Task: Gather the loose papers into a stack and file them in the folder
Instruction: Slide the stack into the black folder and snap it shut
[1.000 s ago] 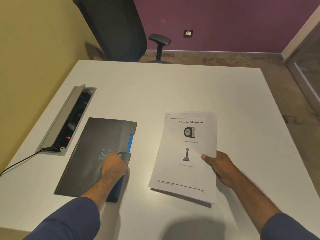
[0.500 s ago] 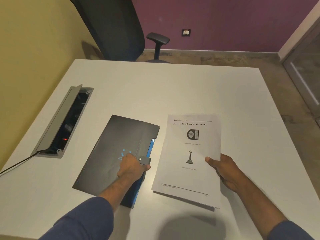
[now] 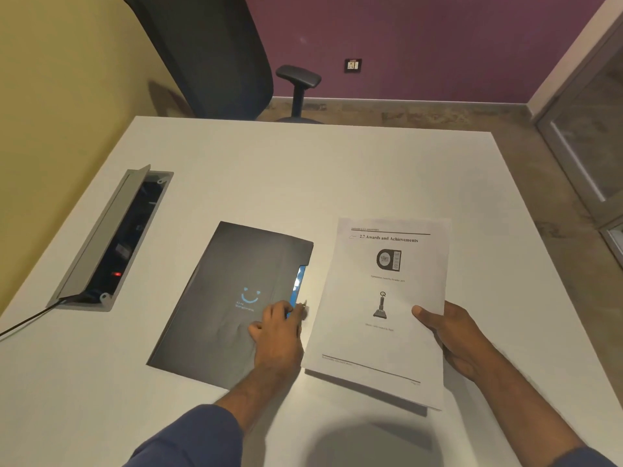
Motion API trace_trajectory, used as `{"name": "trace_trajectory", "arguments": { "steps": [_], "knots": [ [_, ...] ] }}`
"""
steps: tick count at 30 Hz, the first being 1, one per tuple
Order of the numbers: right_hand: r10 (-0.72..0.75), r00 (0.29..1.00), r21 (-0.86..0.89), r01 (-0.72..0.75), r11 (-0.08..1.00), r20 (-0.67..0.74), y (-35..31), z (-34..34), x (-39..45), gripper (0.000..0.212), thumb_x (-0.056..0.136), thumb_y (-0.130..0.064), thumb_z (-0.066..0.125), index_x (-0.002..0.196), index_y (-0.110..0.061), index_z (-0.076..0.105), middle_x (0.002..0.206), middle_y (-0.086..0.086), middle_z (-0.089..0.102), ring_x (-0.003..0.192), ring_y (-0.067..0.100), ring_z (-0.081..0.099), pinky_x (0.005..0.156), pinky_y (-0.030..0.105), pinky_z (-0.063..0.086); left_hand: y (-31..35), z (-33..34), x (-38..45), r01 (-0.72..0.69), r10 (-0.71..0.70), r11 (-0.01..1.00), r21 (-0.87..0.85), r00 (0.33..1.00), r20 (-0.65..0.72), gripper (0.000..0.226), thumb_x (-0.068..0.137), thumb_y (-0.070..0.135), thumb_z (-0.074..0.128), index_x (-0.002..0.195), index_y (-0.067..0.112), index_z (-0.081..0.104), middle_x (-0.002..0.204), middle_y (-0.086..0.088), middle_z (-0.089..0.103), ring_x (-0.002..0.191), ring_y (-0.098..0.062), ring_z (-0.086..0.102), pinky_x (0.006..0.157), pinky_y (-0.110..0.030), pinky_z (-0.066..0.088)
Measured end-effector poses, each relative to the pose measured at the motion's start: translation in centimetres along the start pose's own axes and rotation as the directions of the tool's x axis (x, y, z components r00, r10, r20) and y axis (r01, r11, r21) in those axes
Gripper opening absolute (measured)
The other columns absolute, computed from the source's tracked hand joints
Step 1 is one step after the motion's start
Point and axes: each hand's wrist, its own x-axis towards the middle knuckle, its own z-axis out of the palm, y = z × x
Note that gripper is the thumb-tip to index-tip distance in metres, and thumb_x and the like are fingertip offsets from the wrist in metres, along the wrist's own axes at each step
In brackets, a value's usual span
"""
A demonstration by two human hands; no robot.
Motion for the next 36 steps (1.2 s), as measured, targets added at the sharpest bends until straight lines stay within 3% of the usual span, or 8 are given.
{"name": "trace_trajectory", "arguments": {
  "steps": [5, 12, 15, 18, 21, 26, 30, 36],
  "knots": [
    [-0.042, 0.999, 0.017, 0.041, 0.999, 0.027, -0.7, 1.4, 0.2, 0.019, 0.089, -0.004, 0.064, 0.106, -0.012, 0.069, 0.102, 0.005, 0.075, 0.093, 0.026, 0.071, 0.083, 0.038, 0.054, -0.1, -0.3, -0.3, -0.193, 0.182, 0.977, 0.092, 0.976, 0.122, 0.028, 0.082, 0.035, 0.044, 0.11, 0.036, 0.045, 0.114, 0.009, 0.042, 0.09, -0.02, 0.036, 0.069, -0.038, 0.028],
    [-0.095, 0.995, -0.207, 0.086, 0.975, -0.034, 0.9, 1.8, 1.0, 0.012, 0.089, -0.004, 0.066, 0.098, -0.01, 0.069, 0.091, 0.007, 0.074, 0.081, 0.026, 0.069, 0.08, 0.04, 0.056, 0.9, -1.2, 0.9, -0.259, 0.233, 0.958, 0.124, 0.953, 0.195, 0.027, 0.087, 0.03, 0.044, 0.113, 0.029, 0.052, 0.118, 0.001, 0.047, 0.102, -0.024, 0.044, 0.07, -0.039, 0.035],
    [-0.151, 0.986, -0.407, 0.107, 0.907, -0.077, 2.2, 1.6, 1.4, 0.01, 0.089, -0.007, 0.064, 0.096, -0.006, 0.071, 0.088, 0.012, 0.074, 0.078, 0.027, 0.066, 0.083, 0.044, 0.054, 0.2, -1.6, 0.7, -0.115, 0.088, 0.974, 0.195, 0.986, 0.14, 0.045, 0.083, 0.042, 0.057, 0.126, 0.034, 0.045, 0.129, -0.003, 0.043, 0.113, -0.029, 0.044, 0.082, -0.045, 0.044],
    [-0.241, 0.966, -0.546, 0.156, 0.823, -0.088, 2.8, 1.7, 1.2, 0.01, 0.089, -0.01, 0.063, 0.087, -0.004, 0.07, 0.081, 0.018, 0.073, 0.069, 0.027, 0.061, 0.068, 0.035, 0.049, -0.6, -2.0, 0.6, 0.11, -0.137, 0.986, 0.128, 0.965, 0.224, 0.08, 0.076, 0.068, 0.055, 0.142, 0.029, 0.03, 0.149, -0.01, 0.027, 0.136, -0.044, 0.029, 0.103, -0.057, 0.038],
    [-0.328, 0.942, -0.636, 0.209, 0.743, -0.074, 3.0, 1.8, 0.8, 0.017, 0.089, -0.01, 0.061, 0.074, -0.001, 0.063, 0.059, 0.009, 0.059, 0.058, 0.025, 0.049, 0.055, 0.031, 0.038, -0.8, -2.5, 1.0, 0.114, -0.154, 0.983, 0.147, 0.941, 0.302, 0.092, 0.075, 0.073, 0.057, 0.147, 0.023, 0.027, 0.156, -0.013, 0.02, 0.138, -0.049, 0.028, 0.108, -0.059, 0.036],
    [-0.365, 0.925, -0.608, 0.231, 0.76, -0.104, 3.5, 2.8, -0.4, 0.034, 0.089, -0.008, 0.061, 0.059, -0.023, 0.054, 0.051, -0.007, 0.049, 0.052, 0.017, 0.043, 0.053, 0.03, 0.035, 0.0, -4.3, 1.4, 0.079, -0.088, 0.996, 0.039, 0.937, 0.339, 0.073, 0.072, 0.057, 0.067, 0.129, 0.02, 0.042, 0.143, -0.013, 0.044, 0.117, -0.035, 0.056, 0.102, -0.045, 0.049],
    [-0.29, 0.945, -0.473, 0.189, 0.861, -0.151, 4.1, 3.2, -1.5, 0.016, 0.09, -0.011, 0.061, 0.077, -0.004, 0.065, 0.074, 0.025, 0.067, 0.062, 0.022, 0.051, 0.059, 0.032, 0.04, 0.7, -5.5, 0.9, -0.019, 0.028, 0.999, -0.032, 0.953, 0.301, 0.038, 0.085, 0.034, 0.06, 0.119, 0.02, 0.047, 0.104, -0.003, 0.068, 0.079, -0.017, 0.058, 0.075, -0.029, 0.052],
    [-0.237, 0.964, -0.268, 0.197, 0.943, -0.124, 2.7, 3.8, -3.1, 0.017, 0.09, -0.01, 0.064, 0.078, -0.022, 0.069, 0.078, 0.0, 0.073, 0.069, 0.021, 0.066, 0.066, 0.032, 0.051, 2.4, -7.3, 1.2, -0.23, 0.141, 0.925, 0.301, 0.947, 0.29, 0.02, 0.098, 0.01, 0.047, 0.11, 0.01, 0.062, 0.117, -0.011, 0.062, 0.097, -0.027, 0.066, 0.08, -0.034, 0.051]
  ]
}}
